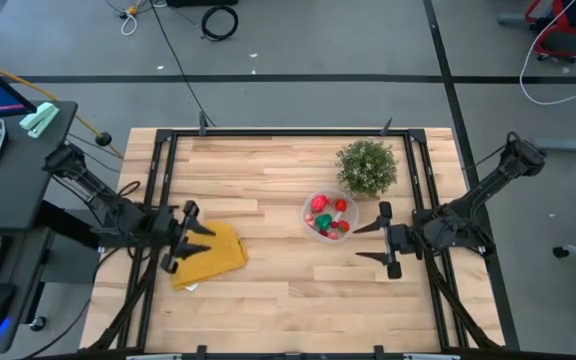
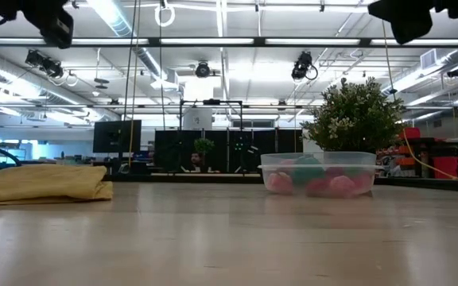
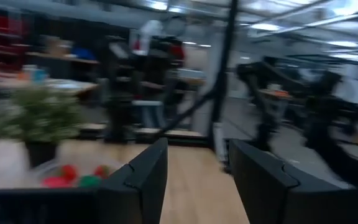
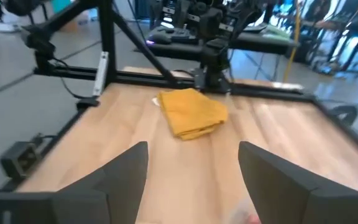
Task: Pick and placing Produce into tupperware
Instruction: Return to Home Position
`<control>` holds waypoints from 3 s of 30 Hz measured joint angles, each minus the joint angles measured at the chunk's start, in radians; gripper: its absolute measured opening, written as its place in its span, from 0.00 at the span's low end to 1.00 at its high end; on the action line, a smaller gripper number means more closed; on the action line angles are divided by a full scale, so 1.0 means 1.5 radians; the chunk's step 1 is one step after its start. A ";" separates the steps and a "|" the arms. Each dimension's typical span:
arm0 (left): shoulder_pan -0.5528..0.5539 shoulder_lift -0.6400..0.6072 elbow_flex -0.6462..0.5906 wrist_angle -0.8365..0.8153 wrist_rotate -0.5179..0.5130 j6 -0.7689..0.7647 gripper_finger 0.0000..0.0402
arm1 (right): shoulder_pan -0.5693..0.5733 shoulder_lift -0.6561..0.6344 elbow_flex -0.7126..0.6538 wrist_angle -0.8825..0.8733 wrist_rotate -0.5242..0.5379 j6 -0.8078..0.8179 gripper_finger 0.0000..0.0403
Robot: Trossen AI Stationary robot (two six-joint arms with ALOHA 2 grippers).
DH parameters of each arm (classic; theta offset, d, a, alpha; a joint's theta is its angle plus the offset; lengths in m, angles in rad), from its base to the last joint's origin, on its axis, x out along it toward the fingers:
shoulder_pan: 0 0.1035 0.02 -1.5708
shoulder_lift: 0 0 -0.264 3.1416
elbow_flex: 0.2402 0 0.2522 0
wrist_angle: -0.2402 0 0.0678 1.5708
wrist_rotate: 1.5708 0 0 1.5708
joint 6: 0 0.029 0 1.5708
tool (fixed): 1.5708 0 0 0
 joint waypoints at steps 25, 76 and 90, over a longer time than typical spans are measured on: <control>0.025 0.008 0.000 0.024 -0.038 -0.024 0.46 | -0.062 -0.249 -0.164 0.169 -0.299 -0.102 0.64; 0.354 0.007 -0.075 -0.008 0.143 -0.100 0.45 | -0.367 -0.250 -0.268 0.087 -0.348 0.084 0.64; 0.354 0.006 -0.076 -0.215 0.127 -0.198 0.46 | -0.367 -0.250 -0.269 0.017 -0.350 0.135 0.64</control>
